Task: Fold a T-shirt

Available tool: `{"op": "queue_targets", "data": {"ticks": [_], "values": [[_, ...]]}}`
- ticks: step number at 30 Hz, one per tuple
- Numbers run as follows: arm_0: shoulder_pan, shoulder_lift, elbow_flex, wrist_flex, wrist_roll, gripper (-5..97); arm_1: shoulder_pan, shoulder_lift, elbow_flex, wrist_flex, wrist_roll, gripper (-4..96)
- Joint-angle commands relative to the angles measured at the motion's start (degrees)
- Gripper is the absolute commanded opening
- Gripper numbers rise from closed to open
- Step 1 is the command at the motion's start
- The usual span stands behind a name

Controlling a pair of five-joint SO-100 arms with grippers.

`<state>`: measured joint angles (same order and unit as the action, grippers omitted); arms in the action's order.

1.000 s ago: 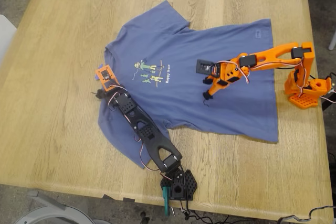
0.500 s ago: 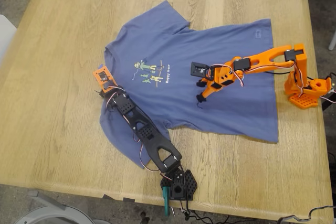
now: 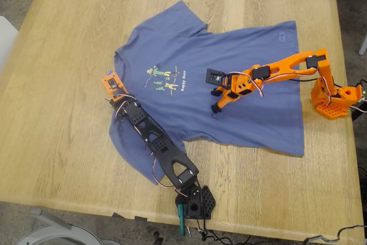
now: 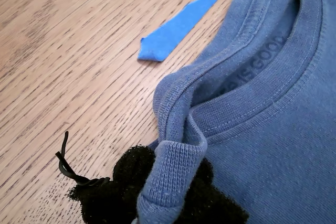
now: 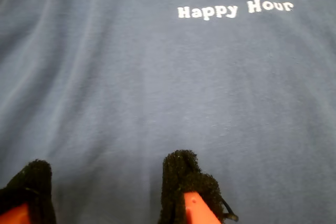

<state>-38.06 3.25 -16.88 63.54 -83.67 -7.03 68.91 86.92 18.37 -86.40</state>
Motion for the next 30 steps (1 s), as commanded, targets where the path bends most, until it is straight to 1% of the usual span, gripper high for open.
{"op": "queue_targets", "data": {"ticks": [1,12,24,30], "values": [[2.2,2.9,-2.1,2.5,-0.9,0,0.0,0.2,-3.3,-1.5,0.4,34.4],[2.2,4.6,-2.1,4.1,-1.0,0,-2.4,-5.0,-4.2,-6.2,1.9,35.0],[3.9,7.7,-2.2,8.0,-1.3,0,-4.3,-11.3,-5.6,-5.8,1.7,34.9],[5.3,9.6,-2.2,9.8,-1.5,0,-6.8,-13.0,-4.4,-4.7,1.7,33.3]]}}
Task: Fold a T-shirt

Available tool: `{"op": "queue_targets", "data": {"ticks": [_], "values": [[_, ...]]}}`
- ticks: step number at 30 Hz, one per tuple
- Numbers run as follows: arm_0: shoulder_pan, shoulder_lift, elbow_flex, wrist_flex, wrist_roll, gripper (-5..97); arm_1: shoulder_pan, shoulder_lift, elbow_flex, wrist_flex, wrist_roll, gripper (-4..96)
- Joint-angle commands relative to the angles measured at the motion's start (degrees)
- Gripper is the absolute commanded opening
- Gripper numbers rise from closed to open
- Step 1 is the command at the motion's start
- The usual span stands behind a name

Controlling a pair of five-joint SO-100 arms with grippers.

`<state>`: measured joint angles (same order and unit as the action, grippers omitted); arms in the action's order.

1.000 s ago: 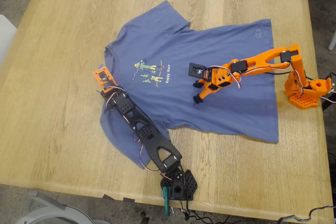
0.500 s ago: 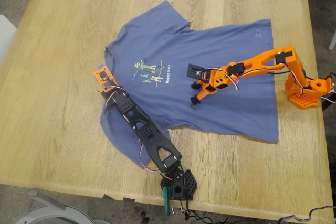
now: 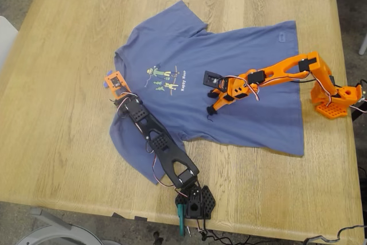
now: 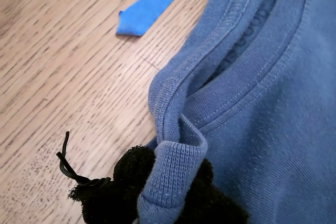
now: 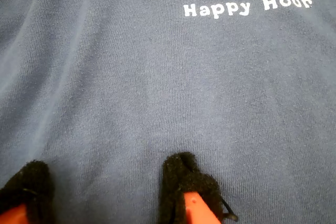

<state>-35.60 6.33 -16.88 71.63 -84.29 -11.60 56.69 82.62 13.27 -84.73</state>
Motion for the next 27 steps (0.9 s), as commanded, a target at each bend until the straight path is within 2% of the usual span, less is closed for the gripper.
{"op": "queue_targets", "data": {"ticks": [1,11,21,24,27], "values": [[3.0,6.8,-2.2,2.1,-0.9,0,-2.6,-1.1,0.2,0.4,0.2,33.3],[4.7,9.3,-2.2,5.1,-1.1,0,-6.4,-6.7,-5.4,1.0,1.8,32.4],[7.2,12.1,-2.3,8.3,-1.4,0,-8.2,-12.1,-11.6,3.4,2.2,25.3],[7.6,13.2,-2.3,9.3,-1.4,0,-8.7,-13.5,-13.1,4.3,2.5,15.7],[8.1,14.5,-2.3,10.8,-1.6,0,-9.1,-14.1,-13.4,4.6,2.5,11.3]]}}
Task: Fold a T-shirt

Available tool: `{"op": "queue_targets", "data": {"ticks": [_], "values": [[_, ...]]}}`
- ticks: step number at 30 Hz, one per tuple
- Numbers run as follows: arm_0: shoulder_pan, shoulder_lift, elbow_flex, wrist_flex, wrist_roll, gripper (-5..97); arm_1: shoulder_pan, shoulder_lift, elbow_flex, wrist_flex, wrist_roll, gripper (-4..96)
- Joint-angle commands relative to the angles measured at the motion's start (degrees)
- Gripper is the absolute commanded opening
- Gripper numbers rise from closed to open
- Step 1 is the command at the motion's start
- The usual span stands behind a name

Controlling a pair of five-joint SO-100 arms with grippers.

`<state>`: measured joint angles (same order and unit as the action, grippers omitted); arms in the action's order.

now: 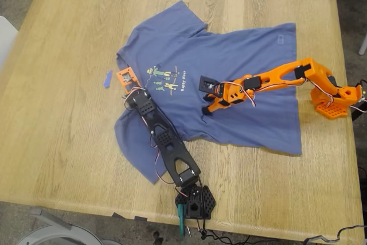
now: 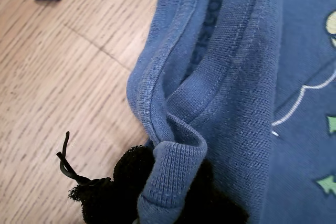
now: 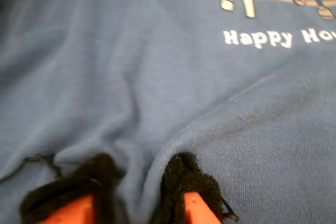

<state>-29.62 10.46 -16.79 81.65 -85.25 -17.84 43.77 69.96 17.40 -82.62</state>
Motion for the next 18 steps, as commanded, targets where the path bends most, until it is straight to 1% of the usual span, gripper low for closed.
{"op": "queue_targets", "data": {"ticks": [1,2,3,4,11,18], "values": [[2.3,10.8,-2.4,1.1,-0.6,0,-2.8,-1.1,-0.7,0.7,0.4,9.5],[2.5,11.2,-2.4,1.4,-0.6,0,-2.8,-1.1,-0.7,1.1,0.4,6.2],[2.8,11.6,-2.4,1.8,-0.6,0,-2.8,-1.1,-0.6,1.4,0.4,0.8],[3.2,12.1,-2.5,2.4,-0.6,0,-2.7,-0.9,-0.6,1.8,0.5,0.2],[6.7,16.2,-2.5,3.7,-0.9,0,1.3,3.3,1.5,2.4,0.2,0.1],[10.3,20.3,-2.5,6.4,-1.1,0,6.2,11.3,9.4,-0.3,-1.2,0.0]]}}
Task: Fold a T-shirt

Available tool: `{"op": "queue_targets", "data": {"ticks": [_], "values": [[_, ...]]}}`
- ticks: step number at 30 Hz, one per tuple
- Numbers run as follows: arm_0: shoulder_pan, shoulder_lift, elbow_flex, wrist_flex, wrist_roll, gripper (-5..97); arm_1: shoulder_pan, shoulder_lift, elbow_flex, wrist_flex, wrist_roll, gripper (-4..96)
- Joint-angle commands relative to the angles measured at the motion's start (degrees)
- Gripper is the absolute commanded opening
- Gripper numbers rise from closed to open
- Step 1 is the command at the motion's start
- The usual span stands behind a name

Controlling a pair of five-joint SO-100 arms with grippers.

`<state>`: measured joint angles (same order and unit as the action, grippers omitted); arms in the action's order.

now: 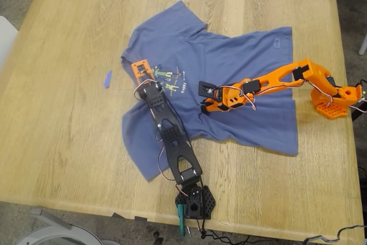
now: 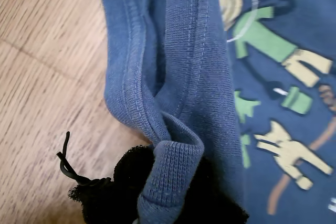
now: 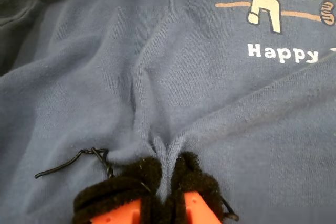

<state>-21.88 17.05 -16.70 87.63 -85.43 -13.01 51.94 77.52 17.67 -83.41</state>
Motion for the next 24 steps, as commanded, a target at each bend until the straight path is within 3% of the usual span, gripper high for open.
{"op": "queue_targets", "data": {"ticks": [1,24], "values": [[3.1,14.2,-2.5,0.4,-1.0,0,1.8,4.1,2.6,-0.9,-0.7,0.0],[11.3,19.1,-2.5,2.9,-1.2,0,14.1,16.9,5.8,-1.2,-1.7,-0.2]]}}
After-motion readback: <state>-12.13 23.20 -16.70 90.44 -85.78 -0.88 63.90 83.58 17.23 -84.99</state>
